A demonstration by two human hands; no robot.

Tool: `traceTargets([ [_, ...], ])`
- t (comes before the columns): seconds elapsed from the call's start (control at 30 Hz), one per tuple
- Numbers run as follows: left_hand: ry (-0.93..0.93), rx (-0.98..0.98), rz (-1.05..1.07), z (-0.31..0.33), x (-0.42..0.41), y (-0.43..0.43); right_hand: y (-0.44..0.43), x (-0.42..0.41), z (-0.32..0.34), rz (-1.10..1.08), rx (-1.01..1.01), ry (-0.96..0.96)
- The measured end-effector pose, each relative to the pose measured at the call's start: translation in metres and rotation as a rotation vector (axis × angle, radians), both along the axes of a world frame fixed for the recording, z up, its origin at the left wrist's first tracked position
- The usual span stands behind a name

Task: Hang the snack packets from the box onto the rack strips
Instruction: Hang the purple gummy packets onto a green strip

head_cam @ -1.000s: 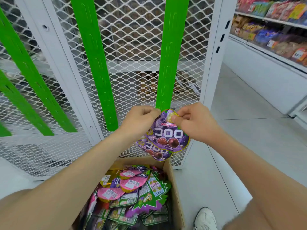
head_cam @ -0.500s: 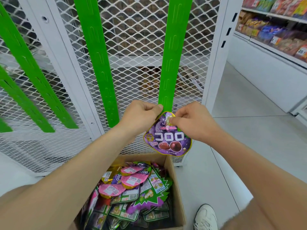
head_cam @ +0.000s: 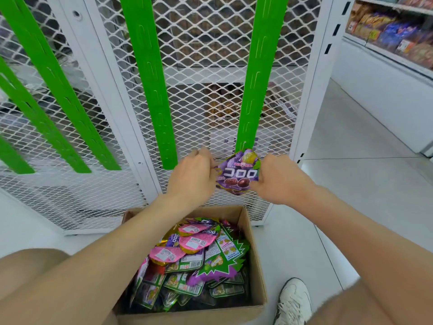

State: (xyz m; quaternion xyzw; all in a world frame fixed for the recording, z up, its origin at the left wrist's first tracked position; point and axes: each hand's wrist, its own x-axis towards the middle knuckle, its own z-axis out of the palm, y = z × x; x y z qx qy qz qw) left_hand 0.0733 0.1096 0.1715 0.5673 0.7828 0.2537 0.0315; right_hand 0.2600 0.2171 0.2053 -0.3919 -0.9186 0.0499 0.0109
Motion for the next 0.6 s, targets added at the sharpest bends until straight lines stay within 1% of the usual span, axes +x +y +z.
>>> traceTargets([
  [0.07, 0.057, -0.241, -0.016, -0.023, -0.008, -0.007, -0.017, -0.007, -0.001, 0.188, -0.186, -0.072],
  [0.13, 0.066, -0.527, -0.131, -0.051, -0.011, -0.015, -0.033, -0.014, -0.005, 0.341, -0.378, -0.172],
  [0.17, 0.062, -0.661, -0.204, -0.065, -0.011, -0.019, -0.04, -0.018, -0.008, 0.389, -0.426, -0.216],
  [0.2, 0.055, -0.77, -0.262, -0.082, -0.01, -0.024, -0.043, -0.021, -0.014, 0.421, -0.424, -0.255],
  [0.27, 0.048, -0.893, -0.29, -0.116, -0.01, -0.034, -0.046, -0.026, -0.023, 0.456, -0.355, -0.311],
  [0.33, 0.065, -0.918, -0.257, -0.147, -0.008, -0.044, -0.045, -0.03, -0.029, 0.463, -0.287, -0.322],
  [0.4, 0.122, -0.872, -0.228, -0.168, -0.001, -0.051, -0.042, -0.032, -0.032, 0.465, -0.276, -0.327],
  [0.53, 0.342, -0.783, -0.236, -0.175, 0.013, -0.055, -0.035, -0.033, -0.036, 0.451, -0.306, -0.357],
  [0.6, 0.386, -0.732, -0.22, -0.17, 0.012, -0.055, -0.033, -0.032, -0.037, 0.449, -0.306, -0.374],
])
